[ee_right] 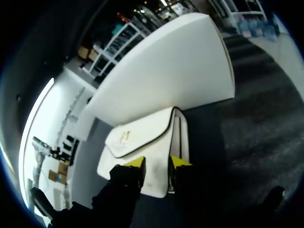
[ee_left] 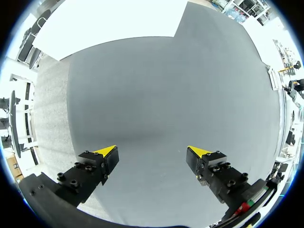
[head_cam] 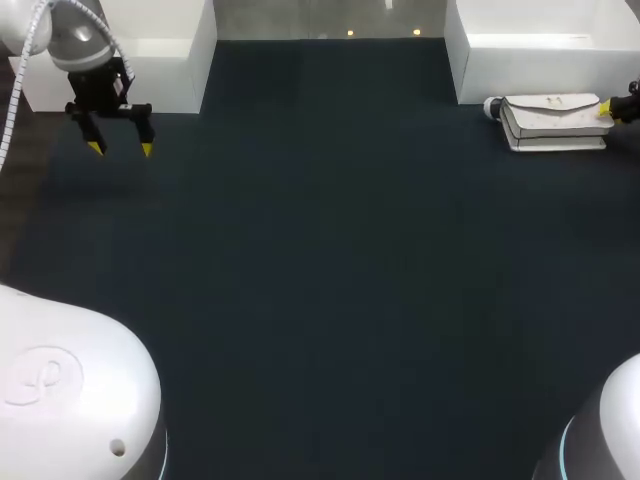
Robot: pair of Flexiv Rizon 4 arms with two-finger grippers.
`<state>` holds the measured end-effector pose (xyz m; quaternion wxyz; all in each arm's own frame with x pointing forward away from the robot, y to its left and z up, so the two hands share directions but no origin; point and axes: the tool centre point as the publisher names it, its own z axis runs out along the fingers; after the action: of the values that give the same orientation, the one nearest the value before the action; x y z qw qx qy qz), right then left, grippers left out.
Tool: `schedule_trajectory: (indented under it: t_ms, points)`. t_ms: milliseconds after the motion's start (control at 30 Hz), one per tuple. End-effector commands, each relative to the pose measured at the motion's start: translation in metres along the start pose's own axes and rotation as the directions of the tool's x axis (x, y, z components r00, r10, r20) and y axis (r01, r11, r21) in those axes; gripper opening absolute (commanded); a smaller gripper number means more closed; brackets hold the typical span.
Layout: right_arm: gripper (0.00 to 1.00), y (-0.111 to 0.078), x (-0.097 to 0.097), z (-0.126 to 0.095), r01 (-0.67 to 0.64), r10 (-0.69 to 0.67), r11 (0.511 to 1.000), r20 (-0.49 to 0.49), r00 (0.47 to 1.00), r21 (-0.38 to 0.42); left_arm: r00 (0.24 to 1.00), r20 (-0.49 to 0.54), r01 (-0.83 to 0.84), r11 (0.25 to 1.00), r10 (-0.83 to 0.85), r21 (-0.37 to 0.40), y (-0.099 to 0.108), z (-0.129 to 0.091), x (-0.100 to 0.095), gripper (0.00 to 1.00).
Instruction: Pick up the bag, open it, inspect its contents, close it, and place it on the opposite side
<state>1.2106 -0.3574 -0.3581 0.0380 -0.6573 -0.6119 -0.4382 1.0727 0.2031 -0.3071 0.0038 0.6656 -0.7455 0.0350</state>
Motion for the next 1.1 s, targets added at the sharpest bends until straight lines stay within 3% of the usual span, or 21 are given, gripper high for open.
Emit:
schedule_trajectory:
  t_ms: [33, 300, 533, 767, 1100]
  points:
    - [1.00, 0.010, -0.005, -0.007, 0.101, 0.104, 0.567, -0.192, 0.976, 0.818, 1.000, 0.001, 0.001, 1.000, -0.001, 0.000, 0.000, 0.000, 0.000, 1.00]
    - [1.00, 0.017, 0.012, -0.043, 0.050, -0.035, 0.617, -0.035, 0.999, 0.785, 1.000, 0.001, 0.001, 1.000, -0.001, 0.000, 0.000, 0.000, 0.000, 1.00]
    - [1.00, 0.009, 0.036, -0.063, -0.002, -0.177, 0.654, 0.155, 0.972, 0.756, 1.000, 0.001, 0.001, 1.000, -0.001, 0.000, 0.000, 0.000, 0.000, 1.00]
    - [1.00, -0.007, 0.057, -0.073, -0.056, -0.258, 0.683, 0.313, 0.914, 0.728, 1.000, 0.001, 0.001, 1.000, -0.001, 0.000, 0.000, 0.000, 0.000, 1.00]
    - [1.00, -0.032, 0.083, -0.075, -0.124, -0.282, 0.683, 0.416, 0.864, 0.720, 1.000, 0.001, 0.001, 1.000, -0.001, 0.000, 0.000, 0.000, 0.000, 1.00]
